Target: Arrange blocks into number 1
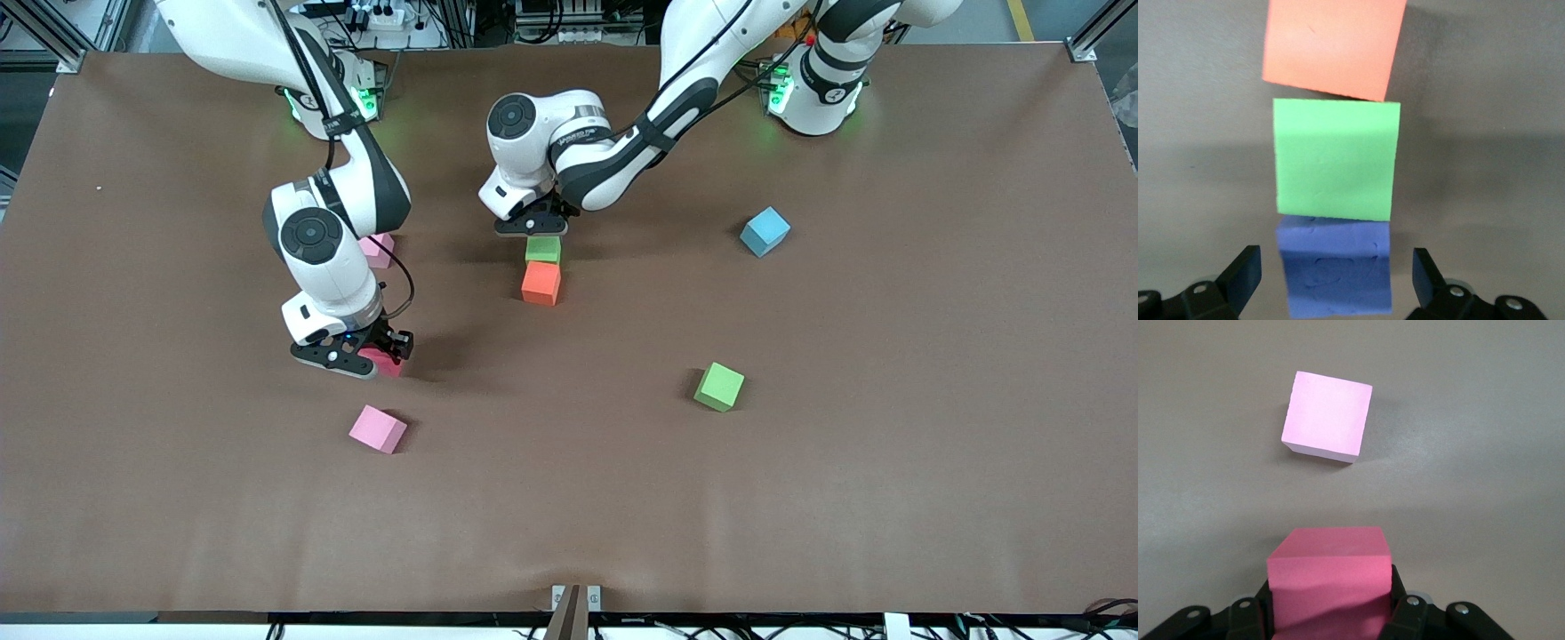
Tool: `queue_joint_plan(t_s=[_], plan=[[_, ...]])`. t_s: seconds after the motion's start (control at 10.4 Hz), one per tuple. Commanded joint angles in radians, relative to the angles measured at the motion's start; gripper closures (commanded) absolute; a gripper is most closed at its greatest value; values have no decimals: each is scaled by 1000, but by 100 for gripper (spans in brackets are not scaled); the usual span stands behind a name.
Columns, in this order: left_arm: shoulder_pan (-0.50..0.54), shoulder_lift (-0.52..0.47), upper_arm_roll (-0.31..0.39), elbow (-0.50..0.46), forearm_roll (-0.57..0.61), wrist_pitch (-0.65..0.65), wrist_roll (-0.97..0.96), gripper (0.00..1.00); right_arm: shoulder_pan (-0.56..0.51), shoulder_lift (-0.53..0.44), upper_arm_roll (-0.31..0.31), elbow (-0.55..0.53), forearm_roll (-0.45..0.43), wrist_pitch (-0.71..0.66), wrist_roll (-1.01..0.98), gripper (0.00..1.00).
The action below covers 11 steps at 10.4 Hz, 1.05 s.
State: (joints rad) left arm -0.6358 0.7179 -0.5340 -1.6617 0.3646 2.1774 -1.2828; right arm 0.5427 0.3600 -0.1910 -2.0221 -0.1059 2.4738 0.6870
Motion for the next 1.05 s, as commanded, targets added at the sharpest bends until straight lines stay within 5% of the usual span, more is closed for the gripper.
queue_joint_plan(t_s=[0.0,0.29,0.57,0.96], plan=[[5,-101,0,-9,-21,-85,-6,0,7,-4,-7,8,-18,11,-6,38],[82,-185,3,-9,-58,-113,-6,0,32,26,-8,16,-9,42,11,38],[281,-213,3,-9,-76,-119,-6,0,124,115,-48,130,98,36,28,38],[523,-184,5,14,-78,-119,-7,0,241,262,-74,317,97,24,12,39]])
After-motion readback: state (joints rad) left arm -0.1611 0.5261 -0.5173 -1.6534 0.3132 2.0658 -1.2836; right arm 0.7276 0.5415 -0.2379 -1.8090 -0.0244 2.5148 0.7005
